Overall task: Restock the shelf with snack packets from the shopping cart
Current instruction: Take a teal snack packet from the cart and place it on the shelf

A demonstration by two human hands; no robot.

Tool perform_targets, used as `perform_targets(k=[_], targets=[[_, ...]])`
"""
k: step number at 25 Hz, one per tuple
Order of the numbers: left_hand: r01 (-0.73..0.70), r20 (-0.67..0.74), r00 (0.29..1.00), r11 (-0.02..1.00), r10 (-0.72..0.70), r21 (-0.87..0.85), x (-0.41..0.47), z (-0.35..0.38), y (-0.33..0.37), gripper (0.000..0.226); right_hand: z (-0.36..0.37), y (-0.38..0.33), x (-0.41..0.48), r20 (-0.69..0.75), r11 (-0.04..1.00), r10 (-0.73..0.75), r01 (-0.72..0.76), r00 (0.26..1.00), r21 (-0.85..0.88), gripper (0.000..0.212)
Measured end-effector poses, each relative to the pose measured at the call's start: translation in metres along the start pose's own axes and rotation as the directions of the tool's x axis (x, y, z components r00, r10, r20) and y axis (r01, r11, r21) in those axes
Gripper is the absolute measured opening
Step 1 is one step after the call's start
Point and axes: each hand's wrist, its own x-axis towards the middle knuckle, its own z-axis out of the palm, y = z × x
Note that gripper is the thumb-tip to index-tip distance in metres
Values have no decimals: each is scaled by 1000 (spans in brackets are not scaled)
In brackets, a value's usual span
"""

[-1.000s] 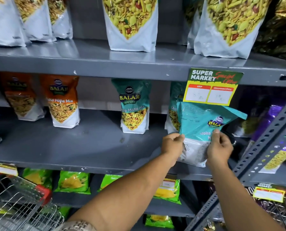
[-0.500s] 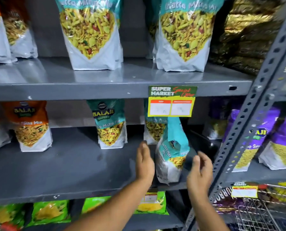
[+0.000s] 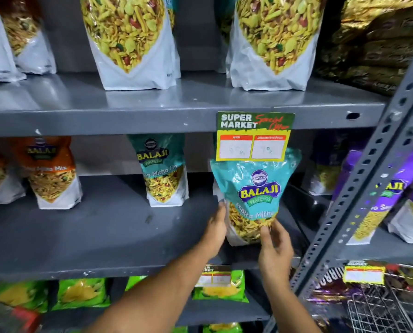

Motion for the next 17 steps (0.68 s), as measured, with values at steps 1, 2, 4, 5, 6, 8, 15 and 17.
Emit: perform_targets(k=[1, 2, 4, 5, 6, 8, 15, 17], targets=[[-39, 35, 999, 999, 38, 21, -3, -3, -4, 63, -1, -9, 6, -33, 999, 11, -9, 999, 37, 30], [-94, 53, 995, 992, 89, 80, -8, -5, -7, 71, -2, -22, 17, -56, 997, 8, -4, 998, 81, 30], [-208, 137, 974, 945, 178, 250, -8, -13, -24, 102, -4, -55, 46, -38, 989, -25, 30, 999, 142, 39], [-251, 202, 961, 907, 191, 338, -5, -16, -34, 108, -3, -72, 61, 7, 983, -20, 19, 1000, 182, 42], [-262, 219, 958, 879, 187, 398, -4, -19, -39, 104, -1, -89, 71, 63, 974, -5, -10, 998, 224, 42], [-227, 129, 974, 847, 188, 481, 2, -21, -40, 84, 7, -113, 89, 168, 964, 11, -55, 986, 259, 27], [-198, 103, 978, 669, 179, 716, 10, -18, -37, 70, 24, -107, 97, -40, 864, -50, 63, 998, 499, 7], [-240, 165, 971, 649, 175, 723, 5, -19, -30, 74, 23, -102, 93, -69, 871, -95, 116, 993, 477, 6]])
